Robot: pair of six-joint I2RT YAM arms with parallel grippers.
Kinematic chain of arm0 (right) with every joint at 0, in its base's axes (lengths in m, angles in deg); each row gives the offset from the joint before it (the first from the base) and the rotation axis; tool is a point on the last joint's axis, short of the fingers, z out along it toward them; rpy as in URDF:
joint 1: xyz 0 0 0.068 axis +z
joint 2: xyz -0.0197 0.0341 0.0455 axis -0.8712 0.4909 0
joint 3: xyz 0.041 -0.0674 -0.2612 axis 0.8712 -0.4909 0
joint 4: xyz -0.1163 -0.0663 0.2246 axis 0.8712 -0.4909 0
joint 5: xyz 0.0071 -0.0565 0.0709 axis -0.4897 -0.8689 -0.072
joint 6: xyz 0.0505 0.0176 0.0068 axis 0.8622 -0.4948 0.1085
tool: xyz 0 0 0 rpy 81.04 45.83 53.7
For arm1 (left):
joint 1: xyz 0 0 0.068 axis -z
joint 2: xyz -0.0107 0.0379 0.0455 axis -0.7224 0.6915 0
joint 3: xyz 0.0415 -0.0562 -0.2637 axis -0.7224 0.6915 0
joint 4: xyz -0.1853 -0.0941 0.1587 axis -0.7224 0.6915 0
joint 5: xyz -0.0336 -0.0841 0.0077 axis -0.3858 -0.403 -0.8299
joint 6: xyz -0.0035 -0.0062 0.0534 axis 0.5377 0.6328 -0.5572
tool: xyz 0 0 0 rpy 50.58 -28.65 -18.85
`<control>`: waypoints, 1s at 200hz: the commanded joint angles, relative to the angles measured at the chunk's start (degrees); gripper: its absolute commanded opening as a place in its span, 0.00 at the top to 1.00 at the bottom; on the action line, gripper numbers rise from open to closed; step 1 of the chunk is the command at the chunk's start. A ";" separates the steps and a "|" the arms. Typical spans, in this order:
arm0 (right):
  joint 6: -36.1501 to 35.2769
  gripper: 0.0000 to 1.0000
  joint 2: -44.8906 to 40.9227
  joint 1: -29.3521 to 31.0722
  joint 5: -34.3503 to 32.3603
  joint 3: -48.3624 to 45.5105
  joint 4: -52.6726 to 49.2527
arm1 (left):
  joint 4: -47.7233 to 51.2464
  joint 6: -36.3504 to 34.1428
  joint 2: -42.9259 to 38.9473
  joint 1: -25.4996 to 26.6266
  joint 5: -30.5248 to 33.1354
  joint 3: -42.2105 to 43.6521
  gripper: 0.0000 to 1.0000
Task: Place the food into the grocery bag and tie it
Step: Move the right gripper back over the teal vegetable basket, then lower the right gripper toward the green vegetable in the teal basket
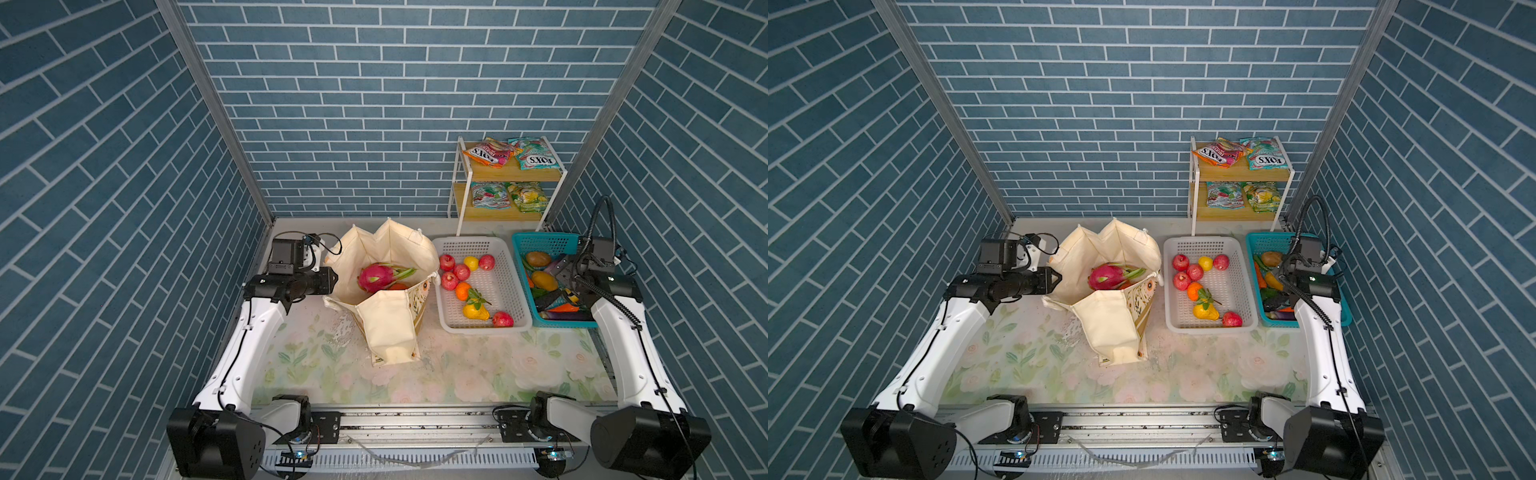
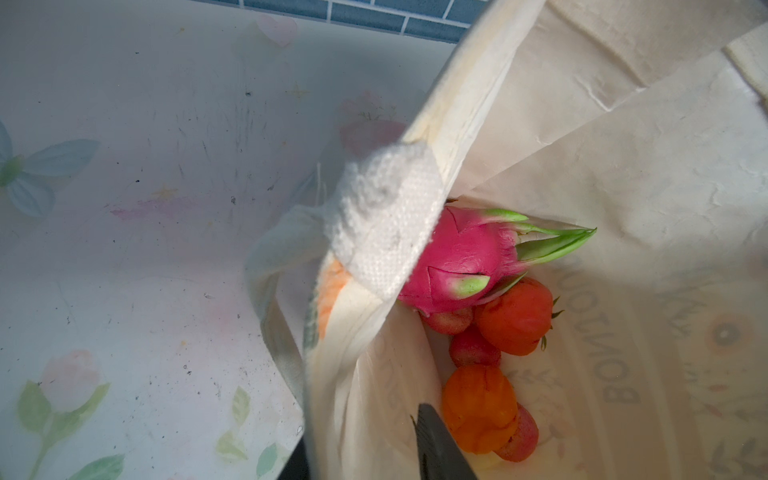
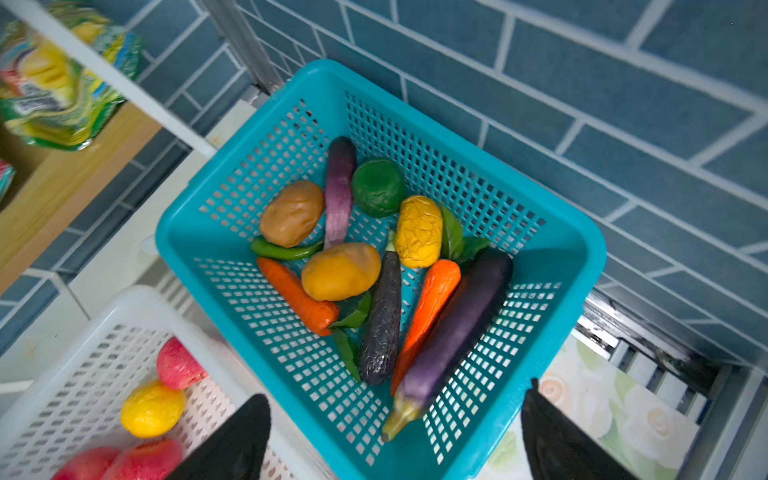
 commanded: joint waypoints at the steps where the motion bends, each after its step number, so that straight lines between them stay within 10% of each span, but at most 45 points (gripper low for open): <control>1: 4.83 0.05 5.65 -1.56 2.67 2.52 -3.93 | 1.39 -0.24 -0.18 0.47 -0.60 -0.06 0.63; 55: 8.96 0.10 23.82 -2.48 -7.51 13.16 -13.37 | 1.37 -0.55 1.24 0.47 1.01 0.03 0.63; 200: 3.79 0.33 36.04 -9.91 -0.39 17.46 -0.38 | 2.13 -0.83 4.52 0.47 2.13 -0.15 0.63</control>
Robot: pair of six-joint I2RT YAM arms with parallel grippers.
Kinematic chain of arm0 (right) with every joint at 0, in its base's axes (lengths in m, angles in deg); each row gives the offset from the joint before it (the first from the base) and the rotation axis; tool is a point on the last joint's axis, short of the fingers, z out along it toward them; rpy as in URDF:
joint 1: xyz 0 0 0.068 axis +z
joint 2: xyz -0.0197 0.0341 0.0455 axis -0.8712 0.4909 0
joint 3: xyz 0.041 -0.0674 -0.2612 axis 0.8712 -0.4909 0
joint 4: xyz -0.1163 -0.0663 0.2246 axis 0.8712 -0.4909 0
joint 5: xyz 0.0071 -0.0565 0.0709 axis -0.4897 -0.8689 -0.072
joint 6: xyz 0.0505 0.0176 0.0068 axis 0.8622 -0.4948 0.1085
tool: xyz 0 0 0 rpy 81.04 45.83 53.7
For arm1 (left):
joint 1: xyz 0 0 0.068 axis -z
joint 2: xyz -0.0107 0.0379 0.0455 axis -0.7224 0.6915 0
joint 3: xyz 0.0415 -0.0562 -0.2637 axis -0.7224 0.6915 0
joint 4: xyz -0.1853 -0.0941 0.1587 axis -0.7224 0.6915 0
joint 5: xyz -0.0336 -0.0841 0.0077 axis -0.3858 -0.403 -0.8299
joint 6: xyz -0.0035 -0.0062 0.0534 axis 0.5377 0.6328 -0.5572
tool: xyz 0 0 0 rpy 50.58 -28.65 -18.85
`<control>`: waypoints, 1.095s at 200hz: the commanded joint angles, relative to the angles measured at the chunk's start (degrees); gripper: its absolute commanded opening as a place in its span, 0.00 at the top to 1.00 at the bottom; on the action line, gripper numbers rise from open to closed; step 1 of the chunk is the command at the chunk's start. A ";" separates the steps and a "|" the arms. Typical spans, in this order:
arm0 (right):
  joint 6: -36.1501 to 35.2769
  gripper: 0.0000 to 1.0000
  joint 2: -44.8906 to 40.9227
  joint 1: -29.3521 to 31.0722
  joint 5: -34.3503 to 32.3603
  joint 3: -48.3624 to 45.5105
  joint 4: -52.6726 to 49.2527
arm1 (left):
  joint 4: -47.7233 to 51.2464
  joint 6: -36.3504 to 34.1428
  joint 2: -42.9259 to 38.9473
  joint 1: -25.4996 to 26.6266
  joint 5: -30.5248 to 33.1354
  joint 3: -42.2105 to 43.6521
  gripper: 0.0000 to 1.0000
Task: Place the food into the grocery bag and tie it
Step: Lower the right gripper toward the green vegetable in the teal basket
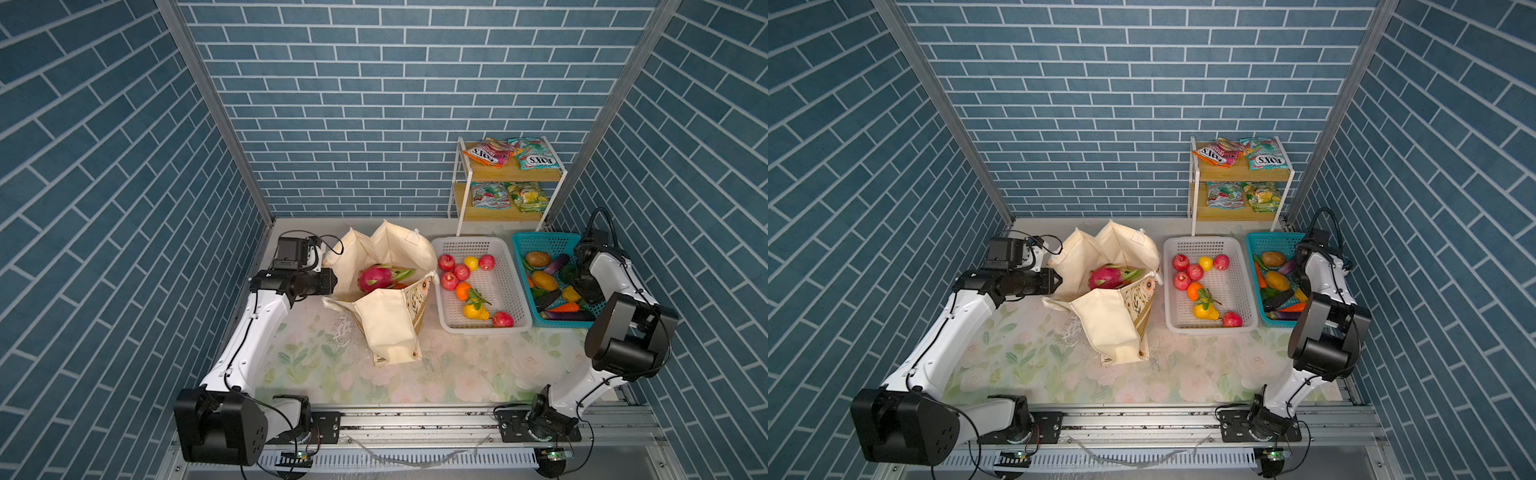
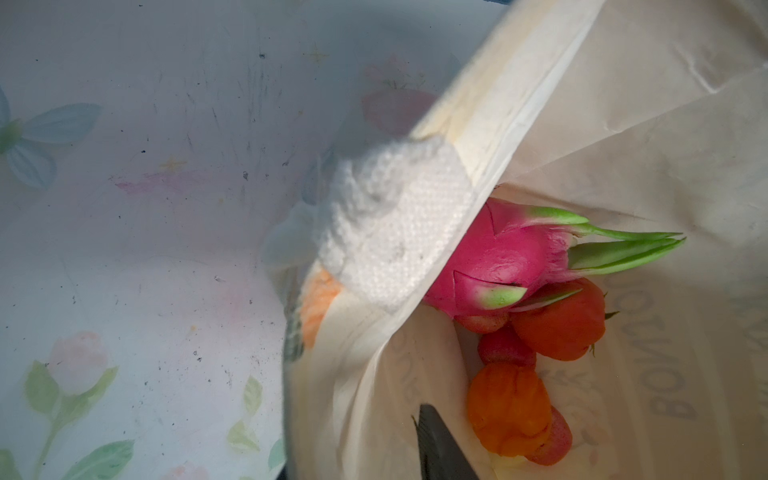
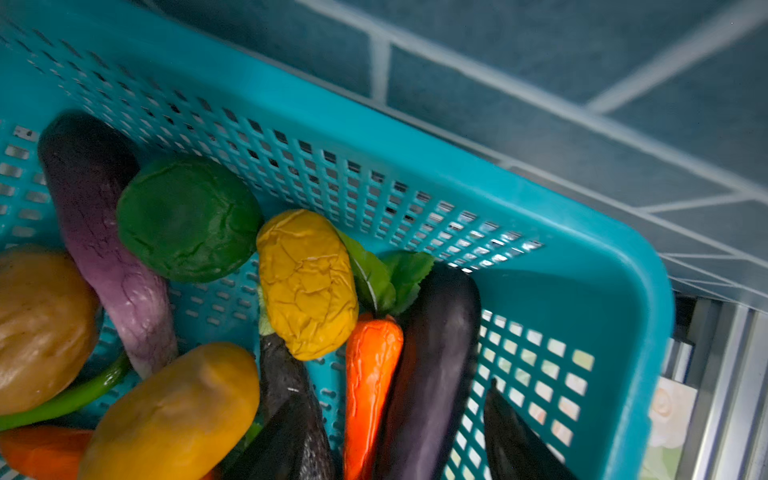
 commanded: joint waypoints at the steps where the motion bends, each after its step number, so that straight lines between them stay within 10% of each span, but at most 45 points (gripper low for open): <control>1: -2.25 0.33 3.48 0.09 2.22 4.50 0.94 | 1.74 -0.80 0.63 0.43 -0.28 -0.15 0.63; 219: -27.00 0.22 27.87 3.23 -5.18 25.02 1.66 | 2.10 -0.99 1.79 0.43 1.33 -0.25 0.63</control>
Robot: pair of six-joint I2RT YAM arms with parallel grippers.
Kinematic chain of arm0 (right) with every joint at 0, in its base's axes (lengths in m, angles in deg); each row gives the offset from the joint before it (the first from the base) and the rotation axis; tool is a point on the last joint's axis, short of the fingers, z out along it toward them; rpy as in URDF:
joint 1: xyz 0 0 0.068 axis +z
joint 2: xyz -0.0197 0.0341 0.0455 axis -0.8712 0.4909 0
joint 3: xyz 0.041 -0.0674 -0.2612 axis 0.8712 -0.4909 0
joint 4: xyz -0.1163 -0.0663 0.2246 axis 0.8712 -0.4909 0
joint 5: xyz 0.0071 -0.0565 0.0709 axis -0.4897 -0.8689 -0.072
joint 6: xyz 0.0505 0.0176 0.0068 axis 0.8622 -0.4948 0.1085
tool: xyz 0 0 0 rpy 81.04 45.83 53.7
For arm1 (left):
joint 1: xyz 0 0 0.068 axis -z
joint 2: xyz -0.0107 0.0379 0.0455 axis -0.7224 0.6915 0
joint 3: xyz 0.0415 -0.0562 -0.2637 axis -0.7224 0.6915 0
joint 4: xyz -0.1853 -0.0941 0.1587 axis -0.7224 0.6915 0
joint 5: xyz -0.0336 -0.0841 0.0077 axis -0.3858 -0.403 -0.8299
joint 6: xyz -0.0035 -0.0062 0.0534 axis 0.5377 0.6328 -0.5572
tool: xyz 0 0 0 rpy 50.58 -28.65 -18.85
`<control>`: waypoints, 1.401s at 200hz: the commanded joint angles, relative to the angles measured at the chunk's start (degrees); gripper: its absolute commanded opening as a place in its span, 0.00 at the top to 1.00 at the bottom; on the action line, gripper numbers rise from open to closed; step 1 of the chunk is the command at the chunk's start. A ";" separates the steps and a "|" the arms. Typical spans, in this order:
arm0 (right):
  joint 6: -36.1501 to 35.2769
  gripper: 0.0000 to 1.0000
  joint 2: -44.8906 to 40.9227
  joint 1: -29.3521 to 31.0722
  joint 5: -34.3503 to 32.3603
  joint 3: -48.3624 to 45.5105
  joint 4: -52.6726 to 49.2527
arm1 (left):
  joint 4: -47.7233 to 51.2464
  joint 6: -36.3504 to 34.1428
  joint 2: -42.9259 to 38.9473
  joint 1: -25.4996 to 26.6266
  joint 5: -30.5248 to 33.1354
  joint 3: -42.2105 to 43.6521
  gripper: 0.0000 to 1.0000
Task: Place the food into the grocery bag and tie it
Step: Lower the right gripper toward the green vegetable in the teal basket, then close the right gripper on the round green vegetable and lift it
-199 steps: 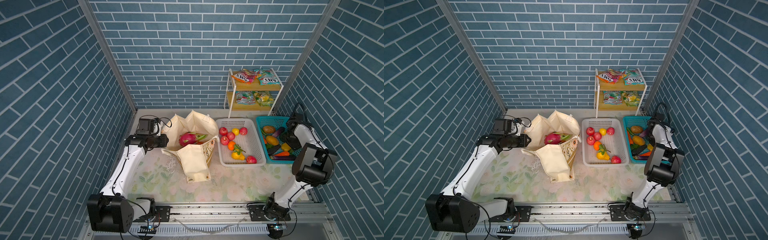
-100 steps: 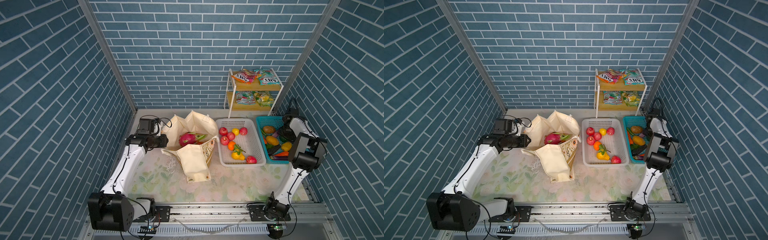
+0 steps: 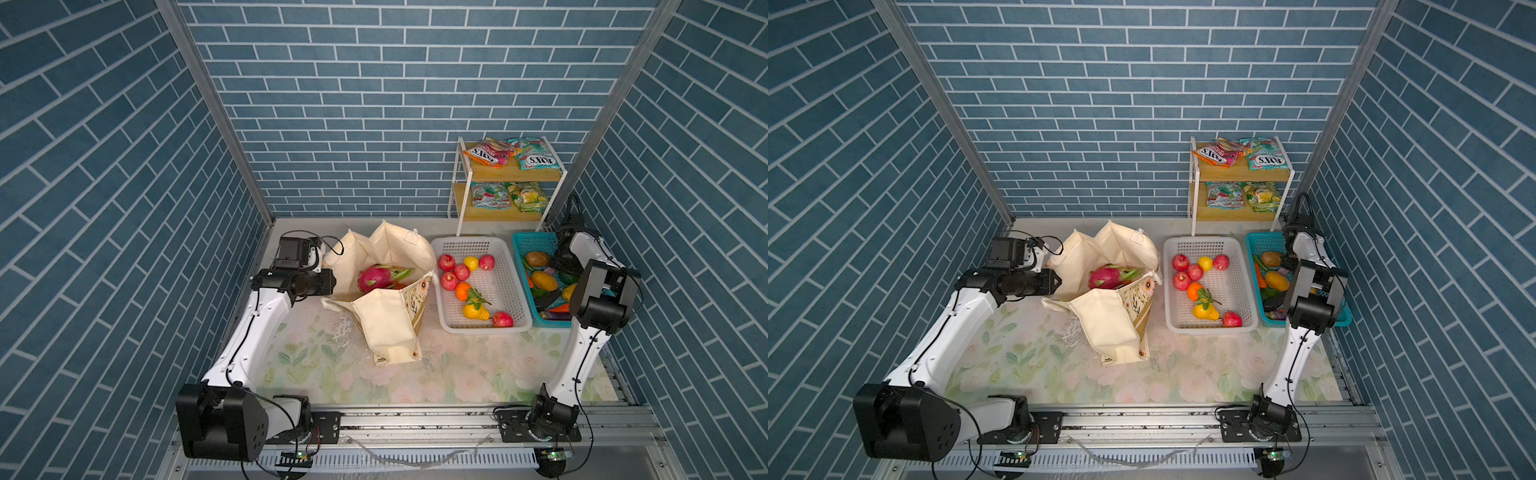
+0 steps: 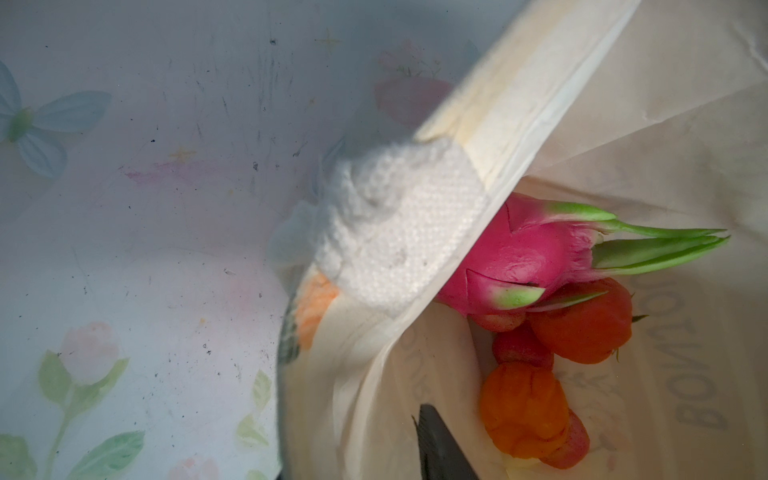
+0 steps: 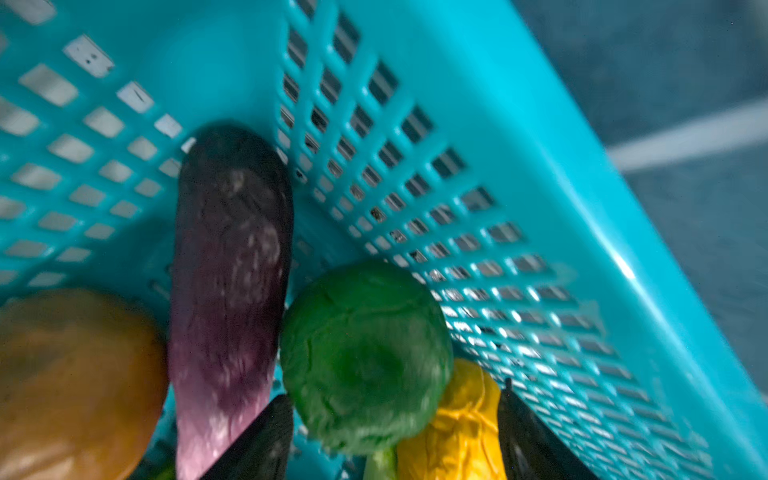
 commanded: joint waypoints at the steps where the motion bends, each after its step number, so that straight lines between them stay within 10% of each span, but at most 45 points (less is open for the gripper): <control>1: -3.17 0.22 2.35 -0.13 -1.55 1.33 -0.56 | 1.64 -0.79 0.79 0.43 -0.32 -0.24 0.63; 145: -4.07 0.44 -0.11 -0.03 -0.50 0.45 -0.79 | 2.01 -0.88 0.49 0.43 0.02 -0.41 0.63; 280: 1.32 0.52 -38.24 14.66 4.41 -17.01 -4.69 | 1.51 -0.89 -1.53 0.43 -0.73 -0.50 0.63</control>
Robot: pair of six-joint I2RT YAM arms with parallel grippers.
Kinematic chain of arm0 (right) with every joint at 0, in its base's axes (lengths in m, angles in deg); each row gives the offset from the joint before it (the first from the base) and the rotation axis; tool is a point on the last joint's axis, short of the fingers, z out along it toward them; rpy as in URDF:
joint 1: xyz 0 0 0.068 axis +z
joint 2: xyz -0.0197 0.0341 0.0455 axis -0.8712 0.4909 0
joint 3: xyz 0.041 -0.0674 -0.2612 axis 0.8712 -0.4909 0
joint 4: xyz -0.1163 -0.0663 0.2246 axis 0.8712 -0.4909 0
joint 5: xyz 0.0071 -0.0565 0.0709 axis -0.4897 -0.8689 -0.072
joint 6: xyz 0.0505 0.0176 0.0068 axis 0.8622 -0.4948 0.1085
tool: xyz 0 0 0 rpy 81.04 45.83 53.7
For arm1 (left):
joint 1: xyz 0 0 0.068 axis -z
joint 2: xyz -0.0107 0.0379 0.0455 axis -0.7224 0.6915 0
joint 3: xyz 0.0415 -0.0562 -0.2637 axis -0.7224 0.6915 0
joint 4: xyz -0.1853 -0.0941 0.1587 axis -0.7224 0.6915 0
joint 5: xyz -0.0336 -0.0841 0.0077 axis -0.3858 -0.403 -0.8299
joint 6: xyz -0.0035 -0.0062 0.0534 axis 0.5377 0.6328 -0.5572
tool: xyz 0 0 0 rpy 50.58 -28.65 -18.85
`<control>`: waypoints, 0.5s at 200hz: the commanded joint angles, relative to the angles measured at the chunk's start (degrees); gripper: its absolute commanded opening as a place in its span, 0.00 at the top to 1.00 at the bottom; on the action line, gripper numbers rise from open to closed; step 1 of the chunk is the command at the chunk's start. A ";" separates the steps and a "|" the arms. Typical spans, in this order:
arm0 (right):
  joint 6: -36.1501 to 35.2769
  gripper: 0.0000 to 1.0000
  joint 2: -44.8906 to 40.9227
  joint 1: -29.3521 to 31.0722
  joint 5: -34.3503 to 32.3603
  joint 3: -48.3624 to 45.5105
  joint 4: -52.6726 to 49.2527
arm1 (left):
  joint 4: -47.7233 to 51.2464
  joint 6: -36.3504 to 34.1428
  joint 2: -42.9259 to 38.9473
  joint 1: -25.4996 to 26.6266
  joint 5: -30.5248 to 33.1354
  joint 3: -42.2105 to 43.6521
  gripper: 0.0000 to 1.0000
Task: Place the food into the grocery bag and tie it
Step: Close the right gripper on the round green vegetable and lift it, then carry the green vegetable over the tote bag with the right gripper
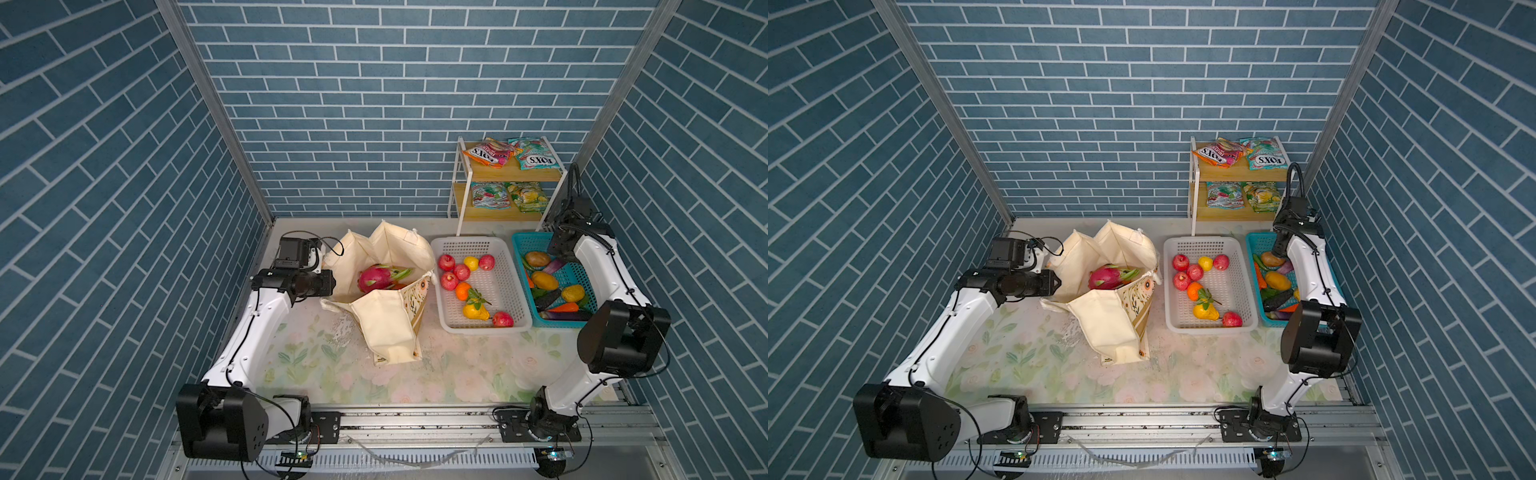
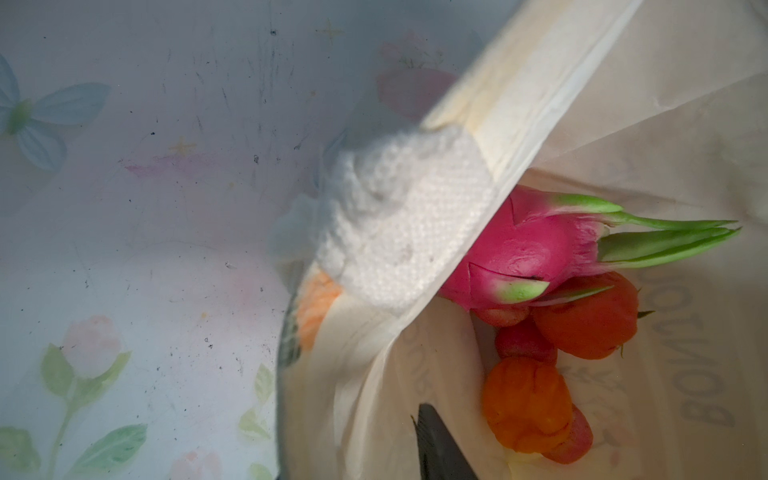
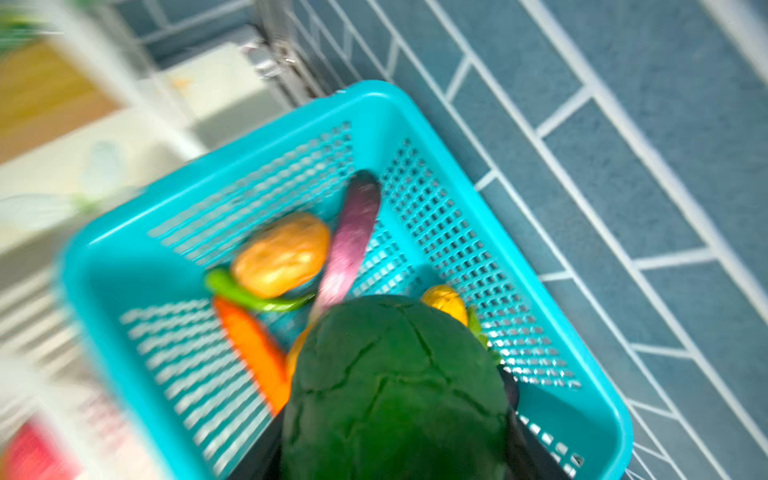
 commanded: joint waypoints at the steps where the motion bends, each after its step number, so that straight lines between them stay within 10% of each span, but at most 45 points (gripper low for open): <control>1: 4.19 0.52 -7.34 3.91 3.57 -3.73 -2.94 | 0.65 -0.60 -1.32 0.39 -0.99 -0.50 0.63; 100: 15.66 0.59 -27.47 23.36 28.77 -15.06 9.78 | 0.10 -0.24 -2.41 0.39 -2.12 -0.31 0.63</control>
